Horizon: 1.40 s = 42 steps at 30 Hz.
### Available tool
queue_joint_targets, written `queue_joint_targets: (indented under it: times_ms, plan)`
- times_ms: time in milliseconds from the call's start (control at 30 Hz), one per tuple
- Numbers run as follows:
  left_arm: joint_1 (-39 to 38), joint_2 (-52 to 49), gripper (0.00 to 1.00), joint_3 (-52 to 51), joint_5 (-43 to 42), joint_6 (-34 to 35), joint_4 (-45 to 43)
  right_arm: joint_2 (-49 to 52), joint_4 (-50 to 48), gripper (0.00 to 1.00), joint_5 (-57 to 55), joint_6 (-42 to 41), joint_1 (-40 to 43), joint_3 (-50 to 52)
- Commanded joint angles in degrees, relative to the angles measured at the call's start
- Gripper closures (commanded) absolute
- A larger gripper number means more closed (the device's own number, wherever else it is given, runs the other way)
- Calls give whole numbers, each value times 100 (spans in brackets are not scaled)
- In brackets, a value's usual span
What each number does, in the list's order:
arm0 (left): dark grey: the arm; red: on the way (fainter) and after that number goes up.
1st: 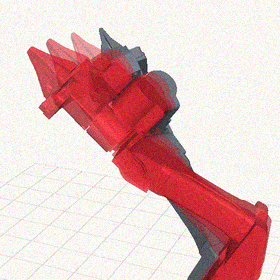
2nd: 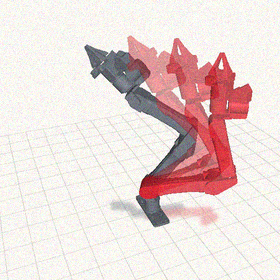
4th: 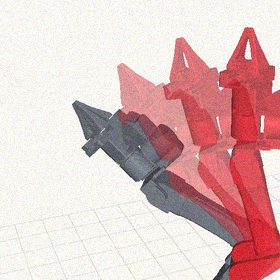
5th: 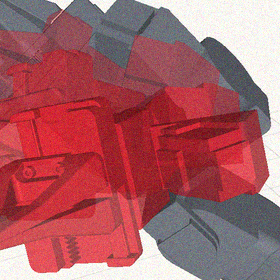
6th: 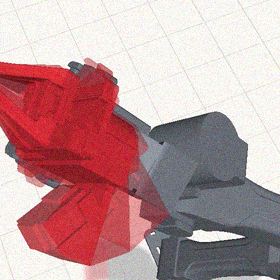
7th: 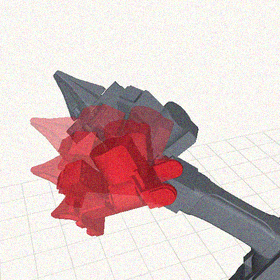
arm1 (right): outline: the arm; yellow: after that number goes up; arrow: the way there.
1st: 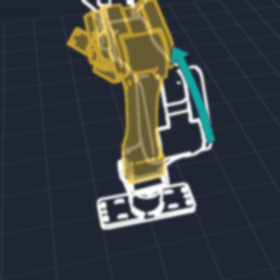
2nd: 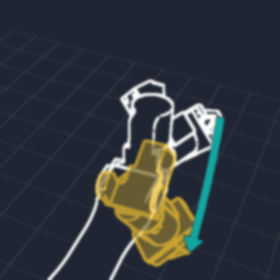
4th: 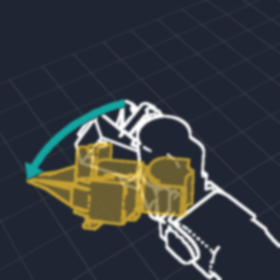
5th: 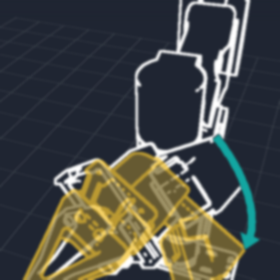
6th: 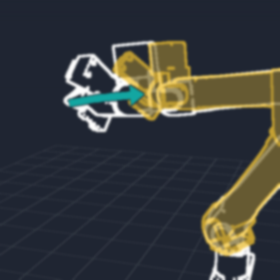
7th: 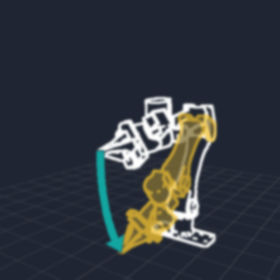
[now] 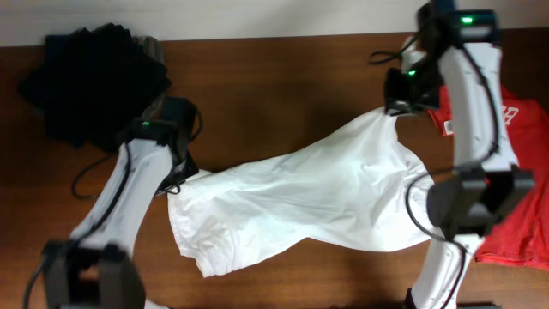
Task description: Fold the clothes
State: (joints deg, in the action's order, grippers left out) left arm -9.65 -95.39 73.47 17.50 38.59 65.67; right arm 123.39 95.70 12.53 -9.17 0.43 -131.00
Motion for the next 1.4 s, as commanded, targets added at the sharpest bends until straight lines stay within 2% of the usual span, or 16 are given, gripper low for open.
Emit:
queue_joint_targets:
  times_ms: [0, 67, 133, 400, 533, 733, 867, 900, 1033, 1133, 1367]
  plan:
    - [31, -763, 100, -31, -214, -85, -240, 586, -166, 52, -81, 144, -170, 28]
    - [28, -1064, 99, -31, -214, -85, -306, 874, -308, 26, -120, 144, -188, 28]
    - [31, -1244, 100, -31, -212, -85, -308, 1093, -385, 18, -146, 144, -184, 28]
    - [31, -1355, 100, -31, -210, -87, -286, 1123, -356, 17, -1047, 122, 155, -28]
    - [31, -1355, 100, -31, -212, -87, -247, 1082, -199, 7, -1298, 282, 566, -26]
    - [31, -1355, 99, -31, -278, -87, -249, 1123, -50, 8, -1067, 439, 1034, 214]
    - [31, -1355, 100, -31, -319, -87, -251, 1123, -131, 7, 437, 1733, 1128, 793]
    - [31, -1355, 100, -31, -321, -87, -251, 1123, -173, 7, 560, 1825, 1128, 911]
    - [28, -1355, 100, -31, -341, -87, -221, 1123, -667, 12, 682, 1838, 1045, 1672]
    - [31, -1355, 100, -31, -339, -87, -214, 1123, -857, 13, 680, 1836, 1029, 1858]
    - [31, -1355, 100, -31, -339, -87, -221, 1121, -973, 37, 675, 1722, 1032, 1843]
